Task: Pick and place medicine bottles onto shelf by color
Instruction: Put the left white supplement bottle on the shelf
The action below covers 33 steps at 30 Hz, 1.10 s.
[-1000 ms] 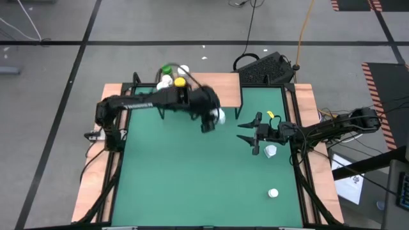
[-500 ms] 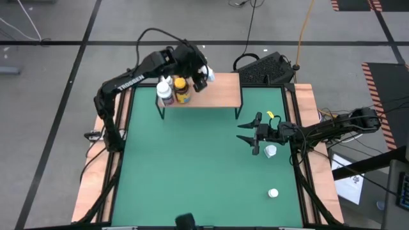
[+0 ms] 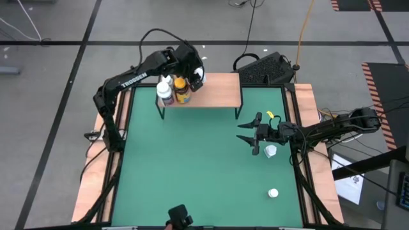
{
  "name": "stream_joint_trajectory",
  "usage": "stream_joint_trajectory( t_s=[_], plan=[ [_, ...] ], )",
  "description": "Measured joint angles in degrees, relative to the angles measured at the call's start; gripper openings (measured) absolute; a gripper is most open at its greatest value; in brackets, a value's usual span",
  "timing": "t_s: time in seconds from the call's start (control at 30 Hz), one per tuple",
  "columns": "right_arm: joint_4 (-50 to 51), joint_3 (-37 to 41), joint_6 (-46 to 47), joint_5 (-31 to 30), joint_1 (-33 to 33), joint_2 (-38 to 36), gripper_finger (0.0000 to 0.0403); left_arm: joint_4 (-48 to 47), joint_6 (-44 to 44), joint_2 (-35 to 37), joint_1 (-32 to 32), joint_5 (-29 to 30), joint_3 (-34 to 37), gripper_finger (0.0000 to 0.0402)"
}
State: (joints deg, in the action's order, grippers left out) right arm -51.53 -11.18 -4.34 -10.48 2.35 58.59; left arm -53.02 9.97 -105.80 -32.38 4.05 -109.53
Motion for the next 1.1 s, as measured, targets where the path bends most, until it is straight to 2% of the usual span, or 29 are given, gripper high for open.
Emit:
stream_joint_trajectory(
  t_s=[0.1, 0.3, 0.47, 0.57, 0.8, 1.0, 1.1],
  plan=[
    [0.0, 0.0, 0.0, 0.0, 0.0, 0.0, 0.0199, 0.0, 2.1, 0.0, 0.8, -0.3, 0.1, 0.0185],
    [0.0, 0.0, -0.5, -0.3, 0.0, 0.0, 0.0199, 0.1, 4.7, 0.0, 4.9, -7.6, 0.1, 0.0186],
    [0.0, 0.0, 0.0, -5.8, 0.0, 0.0, 0.0199, 0.1, 10.8, 0.0, 11.6, -12.4, 0.1, 0.0186],
    [-1.0, 0.0, 2.4, -5.4, 0.0, 0.0, 0.0199, 0.1, 14.5, 0.0, 16.5, -14.4, 0.1, 0.0186],
    [-6.4, 0.0, 9.7, 6.3, -0.1, 0.0, 0.0222, 3.4, 21.1, 0.0, 28.2, -16.2, 0.1, 0.0186],
    [-9.2, -0.5, 15.0, 16.1, 0.1, 0.7, 0.028, 9.6, 24.8, 0.0, 34.6, -16.2, 0.1, 0.0186],
    [-14.2, -0.5, 16.9, 18.4, 1.0, 2.6, 0.0315, 10.5, 26.6, 0.0, 36.5, -16.2, 0.1, 0.0186]
  ],
)
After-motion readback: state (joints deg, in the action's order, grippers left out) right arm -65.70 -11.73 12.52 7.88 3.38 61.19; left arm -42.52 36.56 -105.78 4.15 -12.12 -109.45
